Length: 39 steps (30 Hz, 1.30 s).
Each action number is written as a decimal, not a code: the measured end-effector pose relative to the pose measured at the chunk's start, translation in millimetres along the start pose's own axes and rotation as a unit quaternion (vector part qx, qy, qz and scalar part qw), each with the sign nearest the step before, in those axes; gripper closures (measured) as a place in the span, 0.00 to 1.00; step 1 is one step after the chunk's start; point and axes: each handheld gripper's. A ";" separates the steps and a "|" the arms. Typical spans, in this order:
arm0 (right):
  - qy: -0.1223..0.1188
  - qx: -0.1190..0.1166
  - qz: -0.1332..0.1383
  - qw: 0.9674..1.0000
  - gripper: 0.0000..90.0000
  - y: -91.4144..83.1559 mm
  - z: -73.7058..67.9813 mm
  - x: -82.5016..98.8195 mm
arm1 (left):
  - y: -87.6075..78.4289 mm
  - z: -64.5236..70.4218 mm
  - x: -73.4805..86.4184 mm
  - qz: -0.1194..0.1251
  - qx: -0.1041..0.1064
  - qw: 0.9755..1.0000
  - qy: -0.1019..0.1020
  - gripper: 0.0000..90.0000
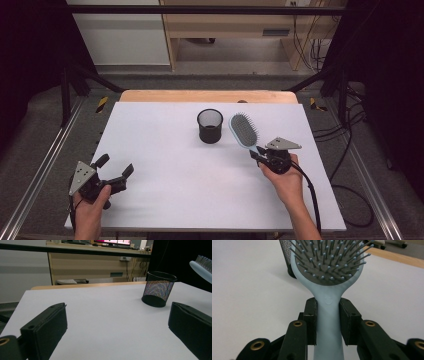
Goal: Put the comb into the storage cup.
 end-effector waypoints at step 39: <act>-0.024 -0.024 0.126 0.991 0.77 9.5 -57.2 -42.3 | 52.5 76.4 -65.8 0.014 0.099 0.995 0.005 0.01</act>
Point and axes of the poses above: each handheld gripper's, and its own axes: y roughly forward along the jaws, x roughly out of its underside, z roughly to its right, and after that the axes turned 8 degrees about z, right-handed
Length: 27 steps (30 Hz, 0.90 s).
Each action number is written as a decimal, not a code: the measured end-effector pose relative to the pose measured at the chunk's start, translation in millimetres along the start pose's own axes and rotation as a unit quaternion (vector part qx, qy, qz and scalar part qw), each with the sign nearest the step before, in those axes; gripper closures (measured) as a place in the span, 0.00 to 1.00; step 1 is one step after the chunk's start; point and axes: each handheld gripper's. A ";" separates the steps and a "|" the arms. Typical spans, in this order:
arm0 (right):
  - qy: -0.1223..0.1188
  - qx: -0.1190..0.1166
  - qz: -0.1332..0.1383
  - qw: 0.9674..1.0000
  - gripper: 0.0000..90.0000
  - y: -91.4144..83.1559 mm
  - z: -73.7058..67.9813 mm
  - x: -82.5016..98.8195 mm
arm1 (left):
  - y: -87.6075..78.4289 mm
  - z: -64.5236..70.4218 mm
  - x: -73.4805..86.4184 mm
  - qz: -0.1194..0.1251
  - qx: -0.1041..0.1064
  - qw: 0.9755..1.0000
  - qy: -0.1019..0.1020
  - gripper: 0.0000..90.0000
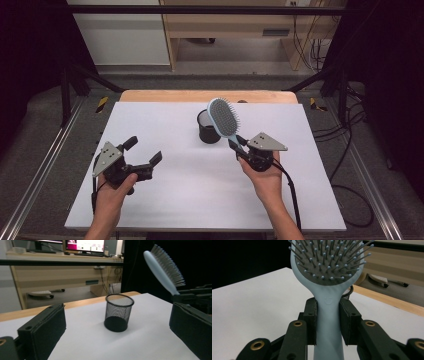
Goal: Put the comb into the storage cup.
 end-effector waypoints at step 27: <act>0.005 0.003 0.027 1.000 0.77 -4.4 -15.1 7.5 | 70.7 57.0 -32.6 -0.012 0.082 0.996 -0.043 0.01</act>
Point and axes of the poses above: each handheld gripper's, and its own axes: y roughly forward along the jaws, x roughly out of its underside, z roughly to its right, and after that the axes turned 8 degrees about z, right-handed
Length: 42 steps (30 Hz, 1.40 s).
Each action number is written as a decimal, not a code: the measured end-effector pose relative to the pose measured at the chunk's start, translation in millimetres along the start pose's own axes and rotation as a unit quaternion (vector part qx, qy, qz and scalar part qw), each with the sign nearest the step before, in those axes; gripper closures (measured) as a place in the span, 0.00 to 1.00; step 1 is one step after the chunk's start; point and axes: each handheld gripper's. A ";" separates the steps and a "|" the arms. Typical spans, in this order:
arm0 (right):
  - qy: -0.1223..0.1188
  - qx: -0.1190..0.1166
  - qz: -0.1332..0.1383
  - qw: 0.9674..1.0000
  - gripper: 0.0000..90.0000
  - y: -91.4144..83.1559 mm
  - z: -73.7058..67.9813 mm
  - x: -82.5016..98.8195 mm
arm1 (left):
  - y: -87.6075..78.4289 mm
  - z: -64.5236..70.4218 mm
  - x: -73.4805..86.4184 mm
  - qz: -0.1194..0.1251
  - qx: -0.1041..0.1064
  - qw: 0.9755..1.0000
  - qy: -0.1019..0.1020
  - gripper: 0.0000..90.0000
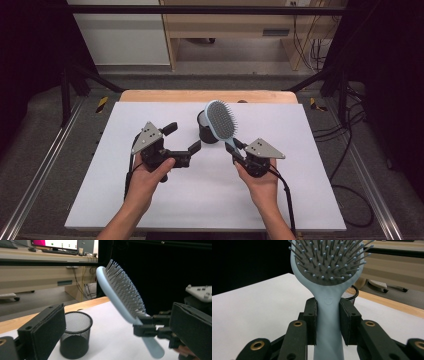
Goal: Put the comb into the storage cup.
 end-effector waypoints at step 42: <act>-0.032 -0.032 0.002 0.999 0.77 10.6 -30.2 4.8 | 46.5 -12.9 17.8 -0.025 0.007 0.995 -0.094 0.13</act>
Point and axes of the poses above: each handheld gripper's, and its own axes: y roughly forward along the jaws, x roughly out of its underside, z roughly to its right, and after that the axes turned 8 degrees about z, right-handed
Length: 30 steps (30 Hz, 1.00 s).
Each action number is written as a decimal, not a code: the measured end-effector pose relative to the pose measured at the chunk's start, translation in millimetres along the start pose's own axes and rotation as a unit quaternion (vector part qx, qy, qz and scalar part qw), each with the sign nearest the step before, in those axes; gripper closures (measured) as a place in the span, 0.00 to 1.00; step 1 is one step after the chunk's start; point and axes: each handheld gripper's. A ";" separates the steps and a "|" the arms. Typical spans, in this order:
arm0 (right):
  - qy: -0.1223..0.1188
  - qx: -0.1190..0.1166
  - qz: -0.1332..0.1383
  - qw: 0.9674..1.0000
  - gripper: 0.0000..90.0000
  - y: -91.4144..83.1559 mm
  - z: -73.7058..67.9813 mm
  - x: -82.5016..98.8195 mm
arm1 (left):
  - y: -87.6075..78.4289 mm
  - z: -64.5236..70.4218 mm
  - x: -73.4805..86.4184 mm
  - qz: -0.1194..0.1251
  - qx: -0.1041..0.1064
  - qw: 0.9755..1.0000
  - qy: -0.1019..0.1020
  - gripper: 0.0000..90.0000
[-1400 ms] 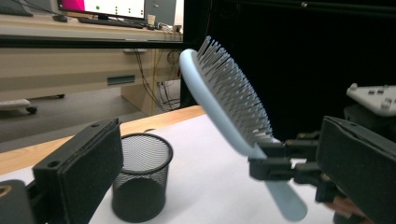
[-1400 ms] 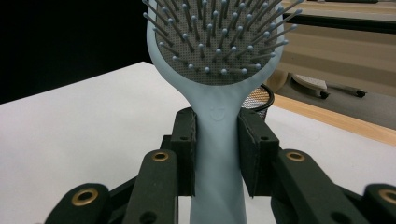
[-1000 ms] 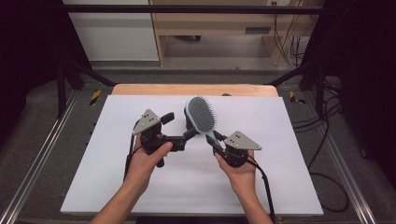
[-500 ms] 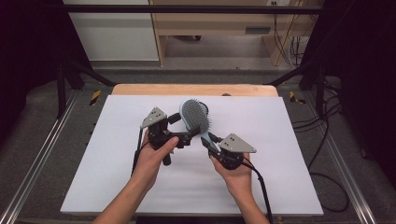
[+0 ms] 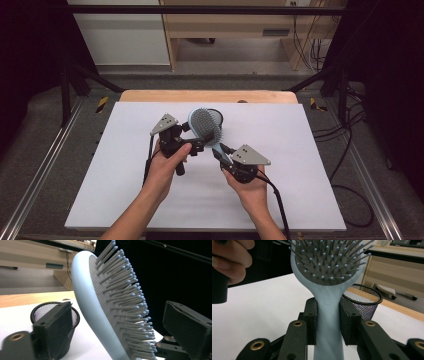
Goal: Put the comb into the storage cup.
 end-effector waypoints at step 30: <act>0.014 -0.016 -0.010 1.000 0.77 5.1 -3.5 4.3 | -2.6 -3.0 3.4 0.026 -0.005 0.997 -0.072 0.49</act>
Point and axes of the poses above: each handheld gripper's, and its own axes: y roughly forward along the jaws, x roughly out of its underside, z roughly to its right, and after that the axes turned 8 degrees about z, right-handed
